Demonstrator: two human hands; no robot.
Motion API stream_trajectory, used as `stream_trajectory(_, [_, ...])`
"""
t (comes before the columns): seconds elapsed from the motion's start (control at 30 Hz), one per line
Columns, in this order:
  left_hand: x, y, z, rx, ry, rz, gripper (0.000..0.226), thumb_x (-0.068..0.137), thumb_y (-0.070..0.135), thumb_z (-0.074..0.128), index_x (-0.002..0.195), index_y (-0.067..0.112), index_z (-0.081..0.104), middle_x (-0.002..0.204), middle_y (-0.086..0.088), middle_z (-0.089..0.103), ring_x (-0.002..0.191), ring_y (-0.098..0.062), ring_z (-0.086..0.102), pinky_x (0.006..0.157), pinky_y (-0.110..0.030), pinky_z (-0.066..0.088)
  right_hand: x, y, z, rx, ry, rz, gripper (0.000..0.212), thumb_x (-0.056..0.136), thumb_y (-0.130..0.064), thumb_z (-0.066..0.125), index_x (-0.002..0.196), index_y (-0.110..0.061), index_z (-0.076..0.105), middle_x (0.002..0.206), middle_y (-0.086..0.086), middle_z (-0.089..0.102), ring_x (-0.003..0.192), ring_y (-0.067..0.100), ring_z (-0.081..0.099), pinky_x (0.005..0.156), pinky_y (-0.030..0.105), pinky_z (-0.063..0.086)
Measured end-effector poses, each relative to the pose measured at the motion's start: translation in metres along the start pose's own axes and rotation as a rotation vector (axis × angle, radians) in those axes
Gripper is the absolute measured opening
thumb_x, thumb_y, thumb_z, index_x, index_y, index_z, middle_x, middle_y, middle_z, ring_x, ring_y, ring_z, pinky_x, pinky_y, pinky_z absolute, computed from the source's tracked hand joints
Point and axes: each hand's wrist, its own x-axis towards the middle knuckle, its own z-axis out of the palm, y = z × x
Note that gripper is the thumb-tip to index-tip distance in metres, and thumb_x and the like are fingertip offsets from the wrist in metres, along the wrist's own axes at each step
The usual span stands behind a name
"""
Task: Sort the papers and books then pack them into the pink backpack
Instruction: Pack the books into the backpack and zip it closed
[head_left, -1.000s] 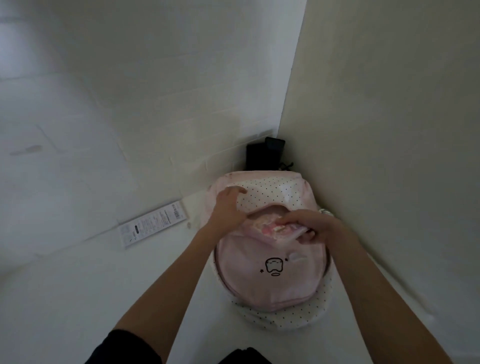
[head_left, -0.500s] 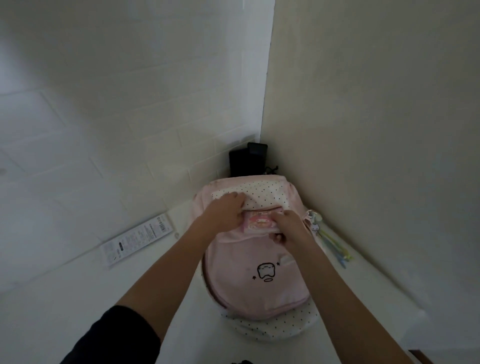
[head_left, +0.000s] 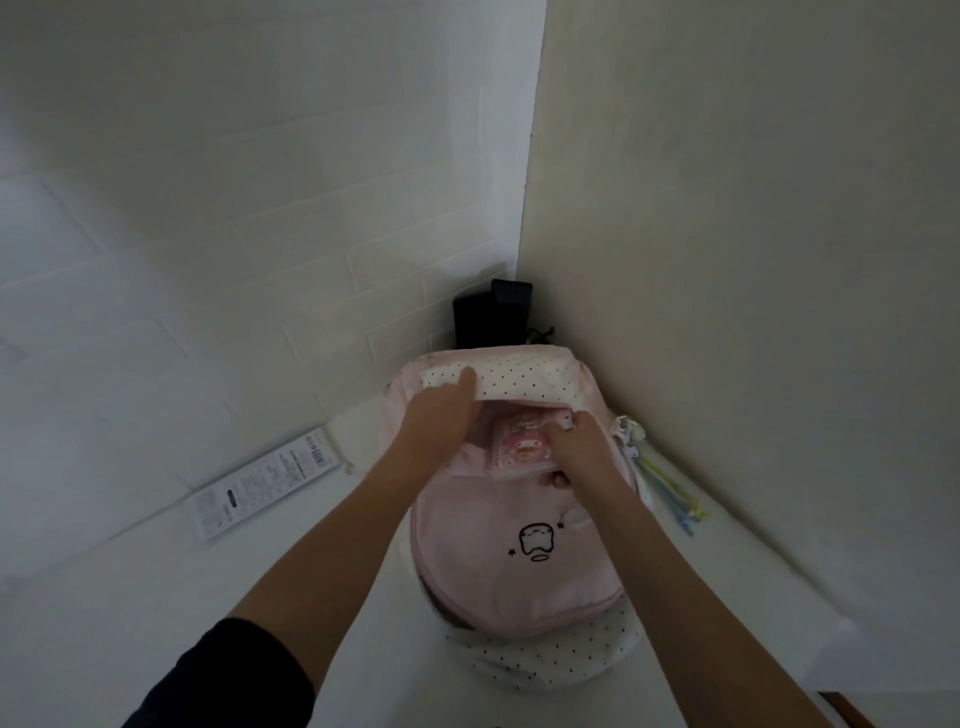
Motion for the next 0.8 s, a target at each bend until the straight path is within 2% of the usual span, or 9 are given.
stream_trajectory(0.07, [-0.005,0.003,-0.012,-0.035,-0.015,-0.029,0.035,0.098,0.033,0.033,0.118,0.008,0.047,0.098,-0.014,0.066,0.084,-0.030,0.063,0.069,-0.035,0.046,0.001,-0.007,0.013,0.099,0.082,-0.004,0.019,0.094,-0.018,0.041,0.102,-0.006,0.054,0.087,0.014,0.063,0.055,0.021,0.065,0.039,0.024,0.049])
stream_trajectory(0.17, [-0.008,0.008,-0.018,0.151,-0.038,0.041,0.038,0.099,0.026,0.036,0.131,0.006,0.035,0.106,-0.013,0.064,0.089,-0.031,0.063,0.071,-0.038,0.049,-0.003,-0.012,0.040,0.225,0.302,0.001,0.034,0.099,-0.019,0.040,0.129,-0.004,0.042,0.120,0.017,0.057,0.101,0.028,0.062,0.077,0.035,0.055])
stream_trajectory(0.3, [-0.015,0.006,-0.023,0.191,-0.015,0.070,0.031,0.097,0.026,0.037,0.122,0.008,0.041,0.101,-0.011,0.064,0.087,-0.030,0.062,0.063,-0.033,0.038,0.003,-0.027,0.069,0.775,-0.025,0.418,0.038,0.102,-0.030,0.031,0.127,-0.007,0.046,0.122,0.015,0.059,0.110,0.032,0.059,0.095,0.045,0.050])
stream_trajectory(0.37, [-0.016,-0.002,-0.023,0.119,0.000,0.043,0.021,0.096,0.026,0.040,0.106,0.009,0.047,0.092,-0.010,0.064,0.083,-0.029,0.060,0.061,-0.031,0.033,0.007,-0.026,0.070,0.661,-0.133,0.451,0.040,0.103,-0.028,0.031,0.127,-0.002,0.047,0.117,0.018,0.061,0.117,0.035,0.055,0.103,0.047,0.044])
stream_trajectory(0.47, [-0.020,-0.016,-0.017,-0.020,-0.057,0.044,0.029,0.095,0.037,0.045,0.074,0.016,0.044,0.065,0.002,0.053,0.064,-0.020,0.053,0.050,-0.027,0.027,0.008,-0.017,0.056,-0.023,-0.275,0.166,0.033,0.094,-0.010,0.046,0.122,0.004,0.054,0.111,0.017,0.065,0.110,0.033,0.059,0.098,0.039,0.048])
stream_trajectory(0.57, [-0.027,-0.026,-0.010,-0.144,-0.091,-0.058,0.045,0.095,0.047,0.042,0.058,0.020,0.040,0.053,0.008,0.041,0.055,-0.015,0.044,0.049,-0.026,0.026,0.007,-0.014,0.040,-0.494,-0.091,-0.155,0.019,0.086,-0.005,0.046,0.081,-0.003,0.064,0.072,0.006,0.060,0.074,0.025,0.059,0.057,0.024,0.045])
stream_trajectory(0.63, [-0.032,-0.038,-0.010,-0.224,-0.078,-0.139,0.047,0.097,0.046,0.037,0.056,0.022,0.039,0.053,0.006,0.045,0.055,-0.018,0.049,0.054,-0.027,0.035,0.000,-0.018,0.039,-0.565,0.072,-0.315,0.029,0.079,-0.005,0.046,0.052,-0.016,0.048,0.049,-0.002,0.045,0.049,0.017,0.045,0.044,0.020,0.031])
stream_trajectory(0.7, [-0.042,-0.054,-0.014,-0.260,-0.049,-0.216,0.048,0.097,0.047,0.035,0.056,0.022,0.043,0.052,0.007,0.051,0.049,-0.013,0.054,0.057,-0.027,0.044,-0.011,-0.018,0.048,-0.565,0.202,-0.558,0.034,0.076,-0.005,0.045,0.048,-0.021,0.035,0.044,-0.006,0.034,0.042,0.010,0.029,0.043,0.019,0.021])
stream_trajectory(0.8, [-0.059,-0.082,-0.024,-0.254,-0.023,-0.320,0.048,0.097,0.045,0.037,0.055,0.024,0.049,0.049,0.009,0.054,0.045,-0.008,0.056,0.057,-0.026,0.048,-0.026,-0.019,0.069,-0.568,0.258,-1.011,0.018,0.078,-0.011,0.043,0.069,-0.018,0.057,0.063,-0.001,0.057,0.055,0.014,0.048,0.051,0.022,0.036])
